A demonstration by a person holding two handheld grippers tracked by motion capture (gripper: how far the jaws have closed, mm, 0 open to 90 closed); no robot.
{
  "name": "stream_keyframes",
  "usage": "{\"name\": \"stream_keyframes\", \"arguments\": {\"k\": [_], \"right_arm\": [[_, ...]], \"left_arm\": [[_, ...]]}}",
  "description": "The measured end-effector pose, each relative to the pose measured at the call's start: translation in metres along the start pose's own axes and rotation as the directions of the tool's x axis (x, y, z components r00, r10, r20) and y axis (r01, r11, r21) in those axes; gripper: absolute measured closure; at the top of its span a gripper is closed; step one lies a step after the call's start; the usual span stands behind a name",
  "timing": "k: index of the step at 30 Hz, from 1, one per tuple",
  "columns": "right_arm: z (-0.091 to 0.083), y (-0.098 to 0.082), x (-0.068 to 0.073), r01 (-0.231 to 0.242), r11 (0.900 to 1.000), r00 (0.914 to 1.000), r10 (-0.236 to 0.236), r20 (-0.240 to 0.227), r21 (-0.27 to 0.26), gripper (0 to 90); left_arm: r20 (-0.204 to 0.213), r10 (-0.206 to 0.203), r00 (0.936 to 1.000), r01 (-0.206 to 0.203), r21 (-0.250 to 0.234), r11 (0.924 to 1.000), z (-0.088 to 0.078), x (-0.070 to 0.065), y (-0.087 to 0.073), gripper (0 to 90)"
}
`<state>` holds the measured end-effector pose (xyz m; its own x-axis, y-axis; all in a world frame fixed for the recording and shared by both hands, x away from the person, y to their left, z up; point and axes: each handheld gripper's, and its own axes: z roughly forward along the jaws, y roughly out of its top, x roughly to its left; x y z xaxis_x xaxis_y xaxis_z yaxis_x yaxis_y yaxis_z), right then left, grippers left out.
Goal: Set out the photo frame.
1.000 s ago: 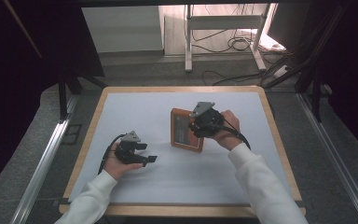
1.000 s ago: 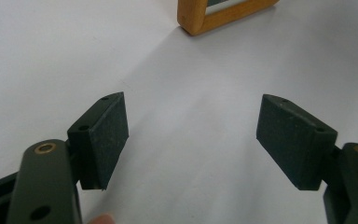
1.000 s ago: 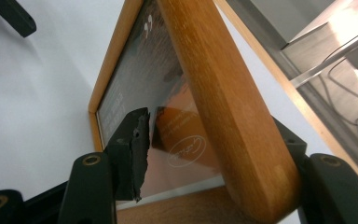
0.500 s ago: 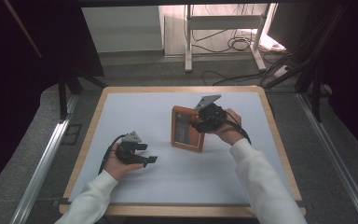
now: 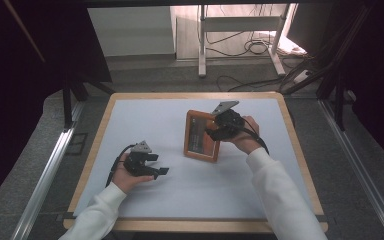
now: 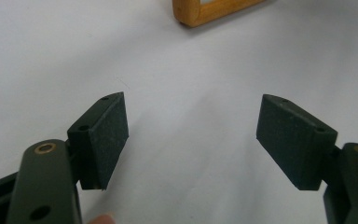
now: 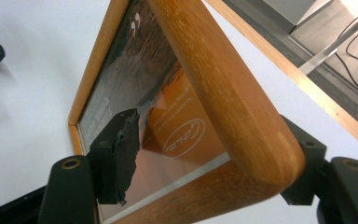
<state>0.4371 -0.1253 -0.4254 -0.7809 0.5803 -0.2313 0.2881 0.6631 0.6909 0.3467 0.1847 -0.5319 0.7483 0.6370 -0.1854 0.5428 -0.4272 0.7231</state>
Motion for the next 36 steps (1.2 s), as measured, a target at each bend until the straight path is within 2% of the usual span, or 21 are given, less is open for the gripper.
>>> {"name": "stream_keyframes", "arguments": {"k": [8, 17, 26, 36], "right_arm": [[0.0, -0.001, -0.001, -0.028, 0.999, 0.9995, 0.029, 0.013, -0.014, 26.0], [-0.02, -0.01, -0.004, -0.083, 0.995, 0.9963, 0.084, 0.018, -0.056, 20.2], [-0.045, -0.043, 0.0, -0.16, 0.981, 0.9868, 0.162, 0.003, -0.108, 20.3], [-0.053, -0.081, 0.019, -0.202, 0.972, 0.9792, 0.199, -0.038, -0.118, 22.9]], "left_arm": [[0.0, 0.001, 1.0, -0.001, 0.0, 1.0, 0.0, -0.001, 0.0, 24.7], [-0.002, 0.002, 1.0, -0.002, -0.005, 1.0, -0.001, -0.001, 0.0, 24.7], [-0.003, 0.005, 1.0, -0.005, -0.002, 1.0, -0.001, -0.001, 0.0, 24.7], [-0.004, 0.006, 1.0, -0.006, -0.004, 1.0, 0.0, -0.005, 0.001, 24.6]]}}
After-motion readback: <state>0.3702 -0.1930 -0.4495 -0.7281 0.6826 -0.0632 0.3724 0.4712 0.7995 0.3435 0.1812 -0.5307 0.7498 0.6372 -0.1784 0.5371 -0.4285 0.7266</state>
